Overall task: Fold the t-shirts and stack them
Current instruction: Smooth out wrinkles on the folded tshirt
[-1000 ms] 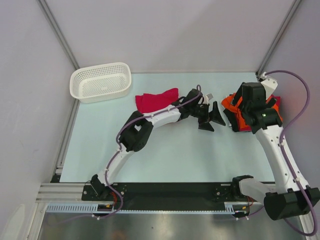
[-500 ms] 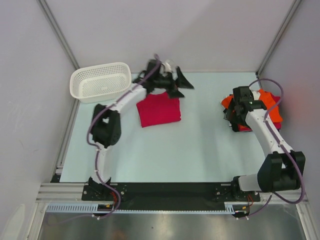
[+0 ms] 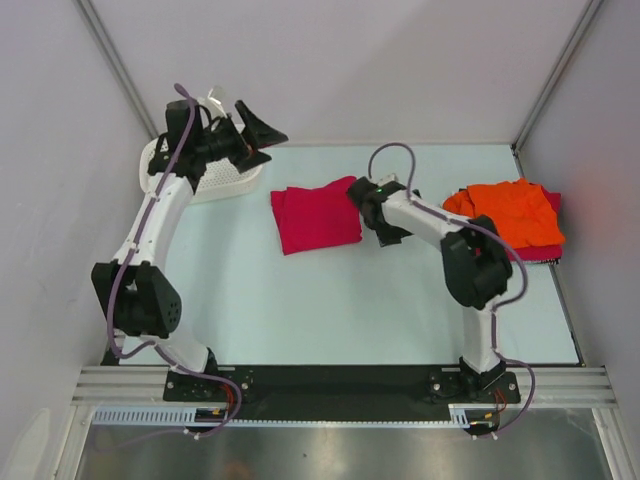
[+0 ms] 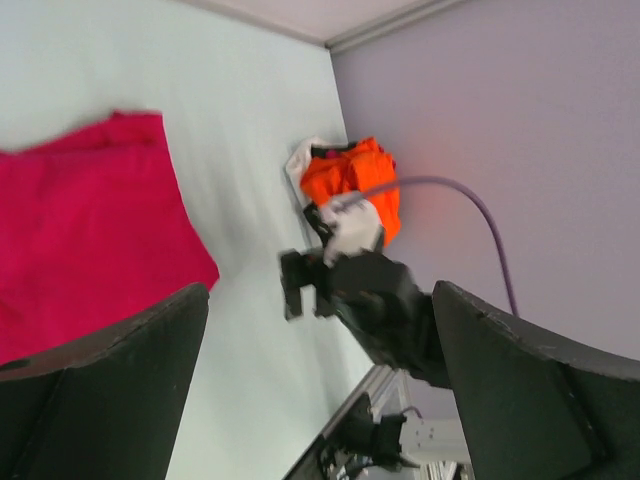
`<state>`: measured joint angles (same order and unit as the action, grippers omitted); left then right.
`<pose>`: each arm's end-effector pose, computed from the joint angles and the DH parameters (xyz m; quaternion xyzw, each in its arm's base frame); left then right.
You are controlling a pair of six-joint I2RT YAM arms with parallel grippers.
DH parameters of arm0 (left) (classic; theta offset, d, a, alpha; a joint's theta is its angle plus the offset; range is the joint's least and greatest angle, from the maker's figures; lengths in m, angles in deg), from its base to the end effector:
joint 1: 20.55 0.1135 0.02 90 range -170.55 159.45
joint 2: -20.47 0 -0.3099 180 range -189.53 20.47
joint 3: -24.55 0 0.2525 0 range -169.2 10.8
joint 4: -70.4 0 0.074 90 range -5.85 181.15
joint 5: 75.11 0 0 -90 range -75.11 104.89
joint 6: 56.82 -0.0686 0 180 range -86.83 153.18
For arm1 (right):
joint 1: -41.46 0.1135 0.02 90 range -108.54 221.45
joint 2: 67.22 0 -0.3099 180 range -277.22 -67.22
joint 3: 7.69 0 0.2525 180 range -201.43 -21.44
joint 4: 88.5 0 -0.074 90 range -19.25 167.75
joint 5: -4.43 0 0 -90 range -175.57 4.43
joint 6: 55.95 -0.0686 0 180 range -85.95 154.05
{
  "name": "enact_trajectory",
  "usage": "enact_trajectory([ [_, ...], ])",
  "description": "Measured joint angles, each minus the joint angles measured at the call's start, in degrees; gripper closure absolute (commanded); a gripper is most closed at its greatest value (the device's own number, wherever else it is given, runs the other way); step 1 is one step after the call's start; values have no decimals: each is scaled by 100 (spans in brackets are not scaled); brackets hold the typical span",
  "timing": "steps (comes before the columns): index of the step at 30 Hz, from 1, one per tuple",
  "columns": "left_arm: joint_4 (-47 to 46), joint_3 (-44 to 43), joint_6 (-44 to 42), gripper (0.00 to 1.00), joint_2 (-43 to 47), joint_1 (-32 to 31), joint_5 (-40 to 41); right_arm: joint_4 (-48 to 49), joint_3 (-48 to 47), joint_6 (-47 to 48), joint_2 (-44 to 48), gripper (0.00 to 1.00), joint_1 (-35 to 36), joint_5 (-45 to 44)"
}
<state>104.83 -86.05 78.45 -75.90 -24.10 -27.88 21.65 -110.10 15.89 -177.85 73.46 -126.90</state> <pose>0.4122 -0.0722 0.4406 -0.0770 0.7879 -0.4925 0.3615 0.3675 0.1762 0.2446 -0.0757 0.9282 -0.2767 0.2368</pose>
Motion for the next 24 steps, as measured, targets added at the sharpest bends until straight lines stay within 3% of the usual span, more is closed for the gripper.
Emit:
enact_trajectory([
  [8,37,2081,-308,0,787,-157,-4,-586,-105,190,-1565,0,76,-1408],
  [20,-15,2496,-483,0,990,-155,-278,-1117,-151,190,-2114,2,-817,-2334],
  [24,-66,2518,-481,0,990,-155,-313,-1145,-149,173,-2184,11,-931,-2446],
])
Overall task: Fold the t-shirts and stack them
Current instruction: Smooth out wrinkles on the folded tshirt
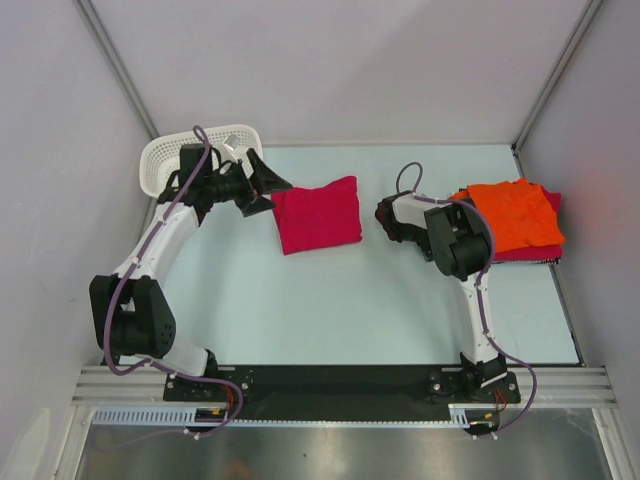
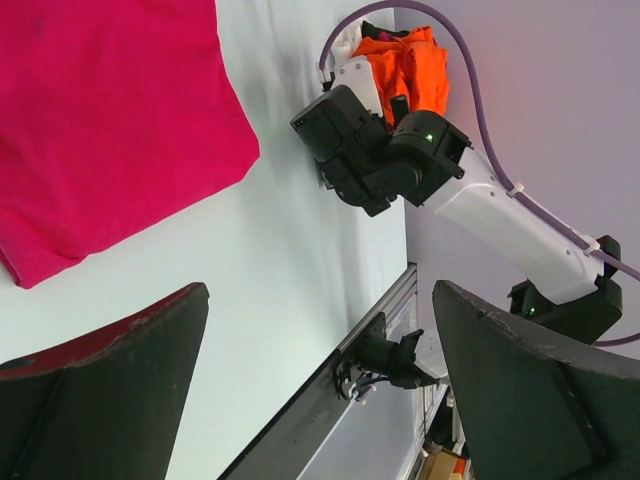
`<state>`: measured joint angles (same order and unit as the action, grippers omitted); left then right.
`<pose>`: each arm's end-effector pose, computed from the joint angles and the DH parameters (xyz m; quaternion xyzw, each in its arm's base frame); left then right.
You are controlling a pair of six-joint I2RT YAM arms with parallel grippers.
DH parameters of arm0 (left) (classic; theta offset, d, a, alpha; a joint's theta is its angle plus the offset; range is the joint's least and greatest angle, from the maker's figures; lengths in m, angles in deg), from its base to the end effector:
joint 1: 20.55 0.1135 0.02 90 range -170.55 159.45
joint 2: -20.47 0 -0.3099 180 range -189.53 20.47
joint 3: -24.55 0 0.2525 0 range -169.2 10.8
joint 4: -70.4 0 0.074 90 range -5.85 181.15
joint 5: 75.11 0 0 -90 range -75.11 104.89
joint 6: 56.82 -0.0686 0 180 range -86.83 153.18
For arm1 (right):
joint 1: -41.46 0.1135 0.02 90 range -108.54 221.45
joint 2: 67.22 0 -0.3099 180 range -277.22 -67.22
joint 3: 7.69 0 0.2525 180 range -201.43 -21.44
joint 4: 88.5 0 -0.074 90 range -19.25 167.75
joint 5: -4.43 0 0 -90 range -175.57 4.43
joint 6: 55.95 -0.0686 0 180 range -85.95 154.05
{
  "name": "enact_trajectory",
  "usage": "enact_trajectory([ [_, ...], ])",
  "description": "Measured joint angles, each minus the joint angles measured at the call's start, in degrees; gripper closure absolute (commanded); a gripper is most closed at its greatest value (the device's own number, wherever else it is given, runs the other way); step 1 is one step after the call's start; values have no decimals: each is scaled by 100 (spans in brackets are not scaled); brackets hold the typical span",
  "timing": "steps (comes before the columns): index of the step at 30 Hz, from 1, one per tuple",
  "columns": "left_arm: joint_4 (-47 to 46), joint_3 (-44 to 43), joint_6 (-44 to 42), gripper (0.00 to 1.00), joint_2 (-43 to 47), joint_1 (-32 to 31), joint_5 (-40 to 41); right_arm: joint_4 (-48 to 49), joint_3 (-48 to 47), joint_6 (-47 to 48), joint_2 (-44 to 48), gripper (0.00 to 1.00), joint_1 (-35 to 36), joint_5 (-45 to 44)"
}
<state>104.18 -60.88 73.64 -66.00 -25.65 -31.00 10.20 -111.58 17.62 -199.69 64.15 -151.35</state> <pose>0.3475 -0.0805 0.3487 -0.0758 0.8324 -0.4837 0.2594 0.4082 0.1028 0.1252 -0.1388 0.8208 -0.5525 0.0425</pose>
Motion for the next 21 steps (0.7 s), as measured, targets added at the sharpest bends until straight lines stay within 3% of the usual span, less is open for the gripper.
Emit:
enact_trajectory([
  [3,-33,2,2,0,0,0,-26,37,7,20,-31,32,-24,17],
  [11,-63,2,4,0,0,2,-87,144,35,-87,-199,36,-157,-59],
  [13,-63,2,4,0,0,2,-90,160,35,-101,-205,54,-275,-68],
  [14,-63,2,4,0,0,2,-90,170,35,-90,-214,72,-352,-42],
  [16,-63,2,4,1,2,2,-94,214,37,-37,-282,86,-542,68],
  [17,-63,2,4,0,2,2,-94,249,42,-26,-323,100,-625,103],
  [21,-61,4,4,0,31,2,-92,188,46,68,-361,100,-813,201],
])
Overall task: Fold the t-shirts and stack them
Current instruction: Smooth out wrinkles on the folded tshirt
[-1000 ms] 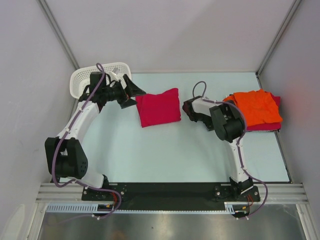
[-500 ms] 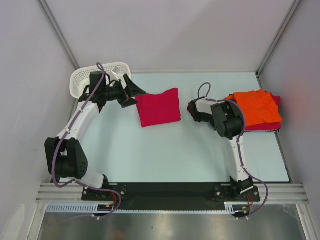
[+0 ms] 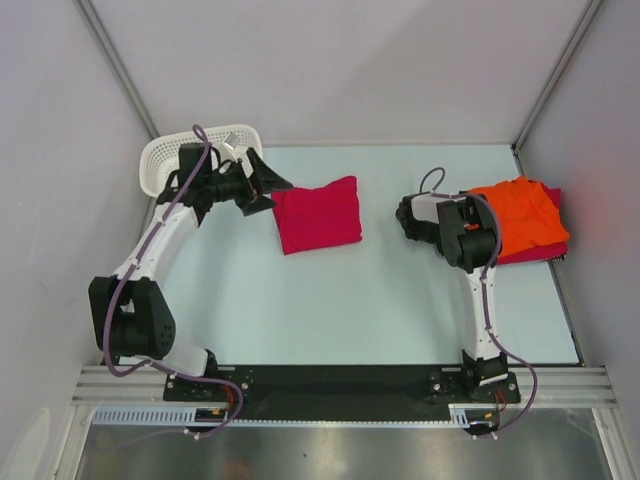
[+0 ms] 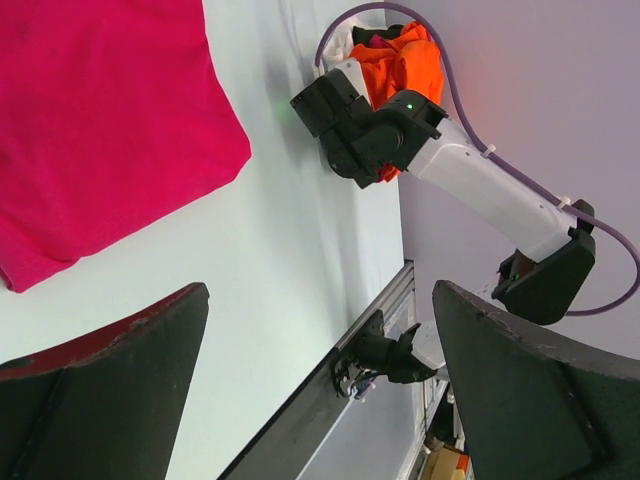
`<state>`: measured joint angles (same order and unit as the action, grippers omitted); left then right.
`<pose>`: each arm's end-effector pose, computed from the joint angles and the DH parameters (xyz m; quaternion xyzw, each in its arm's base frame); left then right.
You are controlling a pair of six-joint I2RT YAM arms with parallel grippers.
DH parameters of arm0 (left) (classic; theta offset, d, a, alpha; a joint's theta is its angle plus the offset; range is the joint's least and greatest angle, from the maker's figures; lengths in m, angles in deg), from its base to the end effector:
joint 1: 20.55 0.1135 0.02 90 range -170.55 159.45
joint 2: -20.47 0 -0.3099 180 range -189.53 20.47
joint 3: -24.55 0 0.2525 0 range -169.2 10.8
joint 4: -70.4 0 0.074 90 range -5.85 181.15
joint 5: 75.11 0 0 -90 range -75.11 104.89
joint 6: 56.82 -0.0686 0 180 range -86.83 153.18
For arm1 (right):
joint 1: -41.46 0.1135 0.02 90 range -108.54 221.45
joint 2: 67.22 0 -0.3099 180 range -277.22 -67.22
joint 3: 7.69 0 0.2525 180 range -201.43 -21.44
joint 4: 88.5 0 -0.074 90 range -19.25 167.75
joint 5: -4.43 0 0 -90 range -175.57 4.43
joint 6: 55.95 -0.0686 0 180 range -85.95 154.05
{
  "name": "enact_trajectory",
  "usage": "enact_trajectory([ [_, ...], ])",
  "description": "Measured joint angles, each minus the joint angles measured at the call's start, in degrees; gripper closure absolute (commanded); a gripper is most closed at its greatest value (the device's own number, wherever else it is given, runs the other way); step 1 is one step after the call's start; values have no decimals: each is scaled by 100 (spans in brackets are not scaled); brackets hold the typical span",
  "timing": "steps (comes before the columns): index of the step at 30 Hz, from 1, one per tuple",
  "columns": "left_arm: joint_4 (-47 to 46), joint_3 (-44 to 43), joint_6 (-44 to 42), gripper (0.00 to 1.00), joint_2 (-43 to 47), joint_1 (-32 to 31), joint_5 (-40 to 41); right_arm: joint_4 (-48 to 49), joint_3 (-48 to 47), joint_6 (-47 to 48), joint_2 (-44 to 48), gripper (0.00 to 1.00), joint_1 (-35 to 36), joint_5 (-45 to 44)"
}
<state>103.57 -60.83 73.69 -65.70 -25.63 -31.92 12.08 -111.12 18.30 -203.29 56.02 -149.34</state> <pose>0.3463 -0.0810 0.3517 -0.0688 0.8285 -0.4903 0.2616 0.4187 0.0452 0.0956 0.0924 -0.8344 0.5429 0.0213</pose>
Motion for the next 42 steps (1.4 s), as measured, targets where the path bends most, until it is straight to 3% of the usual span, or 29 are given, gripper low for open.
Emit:
enact_trajectory([
  [11,0,9,0,0,90,0,2,-81,-221,216,-39,100,404,256],
  [22,4,83,0,0,94,0,4,-1132,-2142,-11,-767,100,1862,925],
  [31,-13,118,0,0,94,0,2,-1274,-1812,-367,-728,98,2323,931],
  [32,-20,138,0,0,94,0,2,-1279,-1740,-409,-702,93,2341,929],
  [33,-22,151,0,0,94,0,0,-1285,-1696,-446,-684,74,2352,929],
  [35,-33,160,-2,0,94,0,-2,-1292,-1681,-516,-671,31,2358,946],
  [36,-44,160,-4,0,94,0,-2,-1294,-1681,-520,-647,1,2356,992],
  [38,-31,160,-11,0,101,0,11,-1633,-1683,-457,-463,0,2380,1012],
  [42,79,160,-114,0,111,0,83,-1508,-1943,-553,133,0,2542,2006],
])
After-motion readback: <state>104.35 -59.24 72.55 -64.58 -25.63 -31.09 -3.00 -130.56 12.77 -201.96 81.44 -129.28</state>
